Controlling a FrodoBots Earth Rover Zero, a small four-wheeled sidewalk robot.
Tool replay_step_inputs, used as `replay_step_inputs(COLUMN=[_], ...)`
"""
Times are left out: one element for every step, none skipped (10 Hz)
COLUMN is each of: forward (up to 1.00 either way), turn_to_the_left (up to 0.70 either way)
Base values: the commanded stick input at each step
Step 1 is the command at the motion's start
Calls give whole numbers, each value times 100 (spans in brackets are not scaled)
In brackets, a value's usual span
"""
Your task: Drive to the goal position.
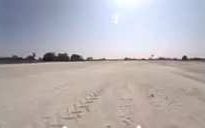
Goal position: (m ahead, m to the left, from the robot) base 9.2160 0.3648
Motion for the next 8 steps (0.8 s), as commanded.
replay_step_inputs(forward=[70, 70, 70, 70, 70, 70, 70, 70], turn_to_the_left=[0, 0, 0, 0, 0, 0, 0, 0])
